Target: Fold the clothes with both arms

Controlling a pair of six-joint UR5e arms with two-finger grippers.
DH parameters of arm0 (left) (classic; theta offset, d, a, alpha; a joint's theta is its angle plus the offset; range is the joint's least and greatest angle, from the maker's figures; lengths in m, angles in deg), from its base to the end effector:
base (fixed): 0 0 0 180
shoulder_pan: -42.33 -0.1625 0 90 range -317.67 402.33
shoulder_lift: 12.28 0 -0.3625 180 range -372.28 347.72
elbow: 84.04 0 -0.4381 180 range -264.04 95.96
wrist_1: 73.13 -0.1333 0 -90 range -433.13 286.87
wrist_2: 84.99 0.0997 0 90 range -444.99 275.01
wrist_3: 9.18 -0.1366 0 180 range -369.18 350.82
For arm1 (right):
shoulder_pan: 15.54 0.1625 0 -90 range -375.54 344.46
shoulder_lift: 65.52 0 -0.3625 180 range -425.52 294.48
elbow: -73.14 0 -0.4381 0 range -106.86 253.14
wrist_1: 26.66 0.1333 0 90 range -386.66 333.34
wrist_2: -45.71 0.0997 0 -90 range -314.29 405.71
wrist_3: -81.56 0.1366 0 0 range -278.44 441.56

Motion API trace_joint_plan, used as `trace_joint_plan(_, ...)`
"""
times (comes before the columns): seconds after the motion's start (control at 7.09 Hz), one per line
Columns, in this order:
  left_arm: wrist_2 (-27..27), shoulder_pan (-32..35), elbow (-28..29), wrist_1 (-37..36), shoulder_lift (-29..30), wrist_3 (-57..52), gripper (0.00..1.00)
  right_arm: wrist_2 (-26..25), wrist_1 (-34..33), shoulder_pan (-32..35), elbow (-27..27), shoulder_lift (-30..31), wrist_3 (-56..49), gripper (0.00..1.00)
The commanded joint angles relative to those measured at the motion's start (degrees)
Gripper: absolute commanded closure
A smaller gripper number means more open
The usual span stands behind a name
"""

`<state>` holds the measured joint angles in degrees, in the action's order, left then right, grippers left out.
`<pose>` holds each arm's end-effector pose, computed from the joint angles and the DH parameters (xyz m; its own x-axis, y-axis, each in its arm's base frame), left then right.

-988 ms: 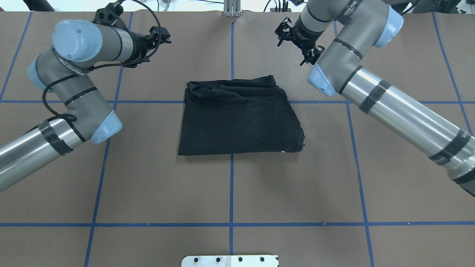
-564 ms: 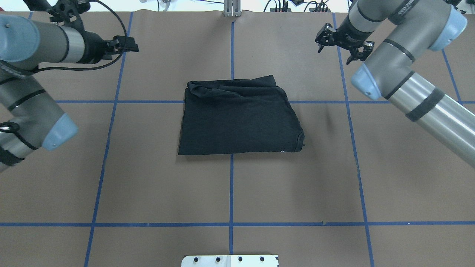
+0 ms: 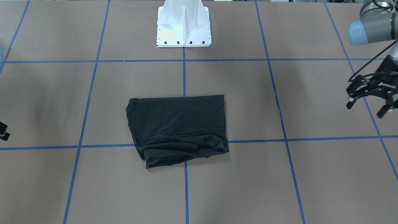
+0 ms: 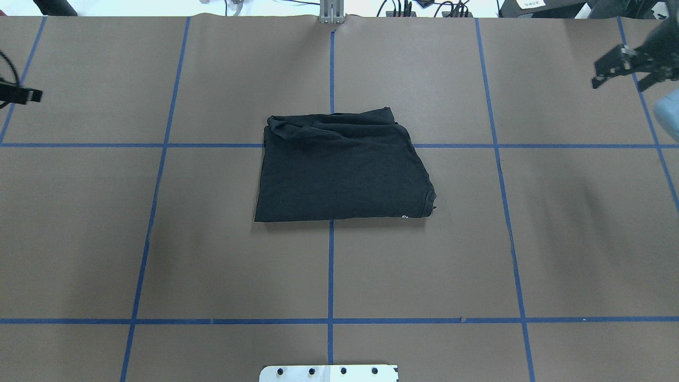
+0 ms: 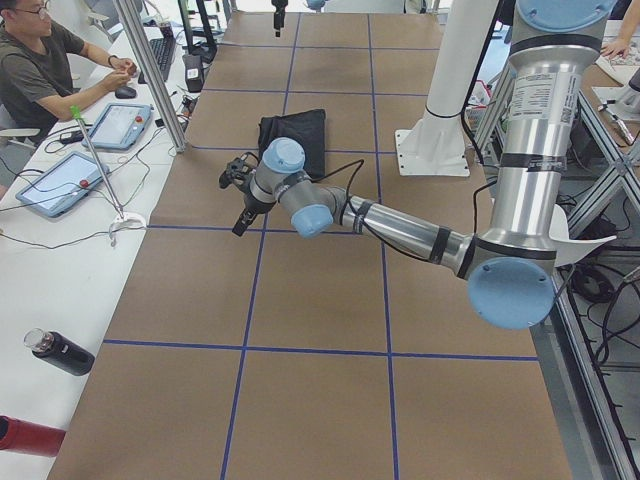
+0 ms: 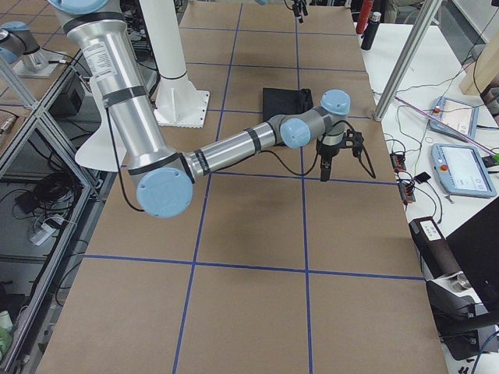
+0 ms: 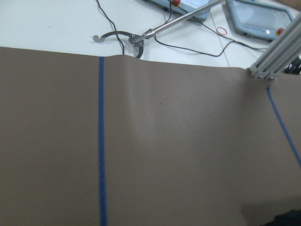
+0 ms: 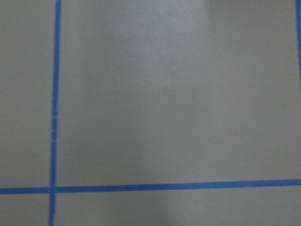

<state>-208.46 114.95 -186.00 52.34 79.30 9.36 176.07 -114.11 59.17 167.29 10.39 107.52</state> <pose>0.1201 -0.5778 0.4218 0.6992 0.4139 -0.5830 0.0278 0.7990 0.6006 -0.1241 -0.6239 0.4389 0.7143 0.0147 0.6997 -0.0736 0.9958 0.0541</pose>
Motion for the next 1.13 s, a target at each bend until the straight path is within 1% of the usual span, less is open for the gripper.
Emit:
trace_joint_plan(0.0, -1.95, 11.53, 0.7, -9.75, -4.22, -23.19, 0.0, 0.77, -0.8, 6.83, 0.6, 9.41, -19.3, 0.0)
trace_joint_plan(0.14, -4.82, 17.67, 3.58, -13.81, -4.22, -30.51, 0.0, 0.86, -0.8, 9.03, 0.86, 11.79, -22.67, 0.0)
trace_joint_plan(0.28, -14.08, 22.17, 7.96, -14.55, -4.22, -31.54, 0.0, 2.77, -0.8, 9.92, 1.04, 13.81, -23.23, 0.0)
trace_joint_plan(0.42, -16.0, 24.65, 6.52, -14.64, -6.49, -31.72, 0.0, 5.06, -0.62, 11.32, 2.08, 16.1, -23.32, 0.0)
trace_joint_plan(0.56, -14.1, 24.76, 2.86, -14.73, -8.68, -30.94, 0.0, 5.6, -0.36, 11.34, 2.36, 17.69, -23.32, 0.0)
trace_joint_plan(0.71, -12.25, 24.68, 2.3, -14.82, -10.36, -30.85, 0.0, 5.08, 0.08, 11.25, 4.01, 18.66, -23.32, 0.0)
trace_joint_plan(0.85, -12.15, 24.5, 2.2, -14.73, -10.55, -27.63, 0.0, 4.47, -0.35, 11.25, 5.59, 18.84, -23.41, 0.0)
trace_joint_plan(0.99, -12.32, 24.5, 2.03, -14.38, -10.55, -21.24, 0.0, 2.98, -0.44, 9.33, 5.96, 19.02, -23.41, 0.0)
